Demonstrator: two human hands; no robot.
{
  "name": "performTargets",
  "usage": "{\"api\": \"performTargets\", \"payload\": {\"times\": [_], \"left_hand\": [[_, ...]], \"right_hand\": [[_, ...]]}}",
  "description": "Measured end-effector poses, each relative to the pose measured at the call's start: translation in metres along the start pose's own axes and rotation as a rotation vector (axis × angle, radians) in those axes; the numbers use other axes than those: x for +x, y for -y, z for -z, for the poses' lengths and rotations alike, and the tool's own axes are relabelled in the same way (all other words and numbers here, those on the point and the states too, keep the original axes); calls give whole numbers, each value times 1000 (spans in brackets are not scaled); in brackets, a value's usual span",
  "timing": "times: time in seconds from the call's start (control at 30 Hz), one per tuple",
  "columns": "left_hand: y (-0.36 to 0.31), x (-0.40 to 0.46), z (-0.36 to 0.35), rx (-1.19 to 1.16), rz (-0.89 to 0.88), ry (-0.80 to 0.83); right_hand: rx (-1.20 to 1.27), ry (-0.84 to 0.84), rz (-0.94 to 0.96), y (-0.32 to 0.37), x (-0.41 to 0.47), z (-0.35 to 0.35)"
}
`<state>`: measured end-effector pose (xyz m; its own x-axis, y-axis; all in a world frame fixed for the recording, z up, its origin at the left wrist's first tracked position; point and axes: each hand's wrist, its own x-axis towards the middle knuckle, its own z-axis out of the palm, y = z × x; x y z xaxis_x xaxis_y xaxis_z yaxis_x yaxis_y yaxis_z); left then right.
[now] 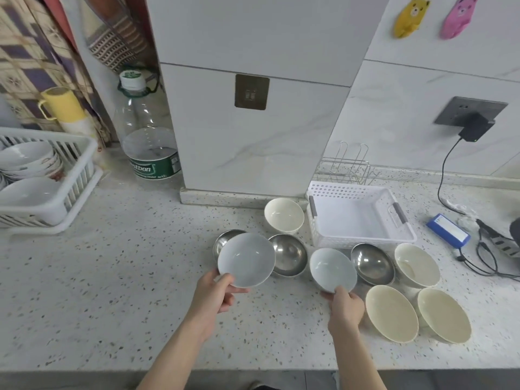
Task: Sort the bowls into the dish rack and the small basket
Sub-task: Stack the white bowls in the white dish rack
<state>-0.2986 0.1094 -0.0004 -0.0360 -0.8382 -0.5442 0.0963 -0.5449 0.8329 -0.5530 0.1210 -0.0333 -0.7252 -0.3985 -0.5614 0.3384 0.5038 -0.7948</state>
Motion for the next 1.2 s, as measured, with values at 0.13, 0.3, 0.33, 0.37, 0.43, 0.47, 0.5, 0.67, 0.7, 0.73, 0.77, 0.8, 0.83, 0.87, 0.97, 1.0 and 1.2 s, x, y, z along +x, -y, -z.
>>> {"api": "performTargets", "payload": {"times": [0.13, 0.3, 0.33, 0.37, 0.43, 0.47, 0.5, 0.67, 0.7, 0.73, 0.77, 0.8, 0.83, 0.87, 0.97, 1.0, 1.2], "left_hand": [[-17, 9, 49, 17, -31, 41], [-49, 9, 139, 32, -68, 64], [-56, 10, 158, 21, -75, 49], [-62, 11, 177, 8, -85, 34], [-73, 16, 214, -19, -107, 1], [-77, 18, 232, -37, -118, -16], [-81, 20, 249, -52, -130, -32], [-100, 24, 338, -99, -201, -145], [-105, 25, 355, -105, -224, -169], [-111, 26, 371, -112, -257, -189], [-118, 27, 386, -118, -297, -205], [-124, 28, 400, -127, -339, -220], [-131, 29, 413, -140, -370, -241], [-137, 32, 426, -158, -392, -268], [-152, 45, 457, -199, -410, -359], [-156, 50, 466, -209, -412, -384], [-173, 75, 497, -273, -435, -447]], "right_hand": [[163, -166, 19, -16, -37, -15], [336, -354, 144, -15, -105, -61], [361, -354, 172, -12, -119, -75], [381, -346, 200, -10, -132, -90], [418, -305, 260, -9, -160, -123], [429, -276, 284, -9, -176, -138], [430, -240, 298, -10, -192, -154], [319, 47, 325, -25, -260, -230], [279, 99, 341, -27, -271, -245], [253, 151, 365, -29, -282, -261], [237, 202, 387, -29, -292, -276], [217, 247, 408, -28, -302, -290], [187, 285, 431, -26, -312, -304], [151, 324, 457, -24, -321, -317], [4, 444, 561, -15, -344, -352], [-46, 480, 605, -12, -351, -363], [-345, 614, 813, -6, -377, -420]]}}
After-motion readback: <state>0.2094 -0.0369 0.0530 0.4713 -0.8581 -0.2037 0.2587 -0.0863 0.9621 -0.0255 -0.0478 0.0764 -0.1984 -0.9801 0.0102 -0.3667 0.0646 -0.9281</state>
